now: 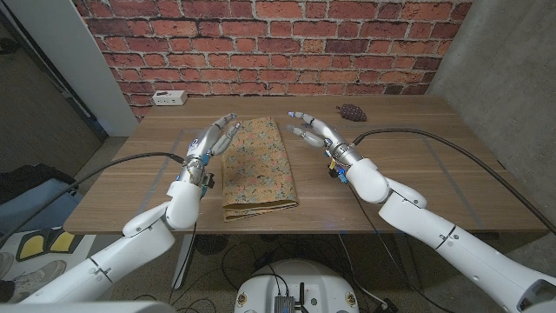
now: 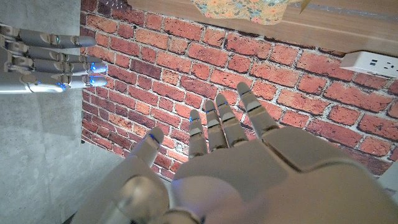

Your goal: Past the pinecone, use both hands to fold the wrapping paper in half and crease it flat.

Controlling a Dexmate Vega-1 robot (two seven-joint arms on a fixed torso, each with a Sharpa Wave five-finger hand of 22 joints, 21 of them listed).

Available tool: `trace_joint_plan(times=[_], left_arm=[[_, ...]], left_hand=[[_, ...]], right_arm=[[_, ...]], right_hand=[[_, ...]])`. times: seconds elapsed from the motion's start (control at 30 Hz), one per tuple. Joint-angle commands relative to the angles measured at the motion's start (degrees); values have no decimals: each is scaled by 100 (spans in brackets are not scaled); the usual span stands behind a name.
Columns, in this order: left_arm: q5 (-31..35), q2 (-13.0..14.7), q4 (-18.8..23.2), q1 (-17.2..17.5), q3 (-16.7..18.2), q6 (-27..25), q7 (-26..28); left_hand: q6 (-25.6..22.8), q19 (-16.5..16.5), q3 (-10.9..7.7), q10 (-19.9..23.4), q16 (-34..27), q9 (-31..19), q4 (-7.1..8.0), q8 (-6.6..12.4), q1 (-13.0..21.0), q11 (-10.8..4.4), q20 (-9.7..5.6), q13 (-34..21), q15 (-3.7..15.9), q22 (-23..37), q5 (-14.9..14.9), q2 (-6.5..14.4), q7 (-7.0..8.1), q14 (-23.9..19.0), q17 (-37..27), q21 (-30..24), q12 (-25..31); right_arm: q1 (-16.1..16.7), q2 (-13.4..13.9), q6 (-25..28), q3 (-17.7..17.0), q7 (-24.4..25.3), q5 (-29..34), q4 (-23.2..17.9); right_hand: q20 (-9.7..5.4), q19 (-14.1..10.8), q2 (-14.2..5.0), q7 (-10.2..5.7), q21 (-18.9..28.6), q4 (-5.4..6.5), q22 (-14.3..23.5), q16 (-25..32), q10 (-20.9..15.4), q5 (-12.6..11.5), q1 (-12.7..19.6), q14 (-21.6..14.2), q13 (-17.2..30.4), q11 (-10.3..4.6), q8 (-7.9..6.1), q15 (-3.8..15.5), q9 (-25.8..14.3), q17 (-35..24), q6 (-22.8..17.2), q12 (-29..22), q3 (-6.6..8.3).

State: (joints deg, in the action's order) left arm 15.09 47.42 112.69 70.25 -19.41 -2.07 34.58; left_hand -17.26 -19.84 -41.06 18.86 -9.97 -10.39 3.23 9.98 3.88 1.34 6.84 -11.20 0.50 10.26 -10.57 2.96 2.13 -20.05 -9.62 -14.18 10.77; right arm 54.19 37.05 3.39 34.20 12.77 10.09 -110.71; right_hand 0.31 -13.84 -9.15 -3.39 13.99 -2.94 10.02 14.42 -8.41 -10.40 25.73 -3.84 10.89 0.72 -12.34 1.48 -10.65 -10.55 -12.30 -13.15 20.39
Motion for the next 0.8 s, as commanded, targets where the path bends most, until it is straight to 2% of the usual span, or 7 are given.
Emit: trace_joint_plan(times=[0.03,0.33,0.57,0.7,0.8], left_arm=[[-581,-144,-468,16,325,1198,-274],[-1095,-149,-838,66,593,2046,-710],[-1588,-267,-1163,143,768,2689,-1051],[-1777,-354,-1256,121,816,2791,-1229],[-1957,-393,-1303,88,845,2818,-1398]], left_hand=[[9,-33,-14,-34,-11,-17,-48,28,52,18,-20,0,4,30,0,3,-47,18,-10,21,15],[49,-54,-8,-68,-16,-16,-76,29,59,41,-36,0,6,32,2,-1,-63,29,-11,25,15],[61,-72,0,-66,-25,-16,-94,34,61,52,-54,1,-4,33,5,-10,-72,18,-12,26,25],[56,-97,9,-53,-31,-15,-115,44,63,52,-66,1,4,34,8,-20,-77,7,-12,25,38],[85,-114,12,-63,-37,-14,-128,39,64,55,-63,2,-2,34,8,-18,-83,-3,-12,26,39]], right_arm=[[254,-231,-402,-301,534,-458,45],[517,-463,-822,-492,929,-778,134],[729,-646,-1633,-753,1189,-1143,511],[810,-769,-1884,-913,1467,-1123,679],[894,-895,-2020,-960,1813,-835,694]], right_hand=[[-22,-100,-38,7,17,-47,7,31,-90,-6,21,-112,4,45,-21,-32,-7,-24,-80,-39,23],[23,-208,17,70,25,-107,9,49,-207,4,37,-281,4,138,-22,-105,-5,-16,-197,-40,11],[123,-391,121,144,53,-194,9,50,-362,5,45,-501,4,221,-23,-193,-3,4,-338,-47,5],[130,-507,176,213,71,-193,9,56,-477,1,-25,-633,3,280,-33,-222,-2,-4,-447,-57,-26],[136,-525,177,216,64,-183,10,64,-519,-5,-63,-708,3,321,-22,-255,-2,-10,-466,-55,-32]])
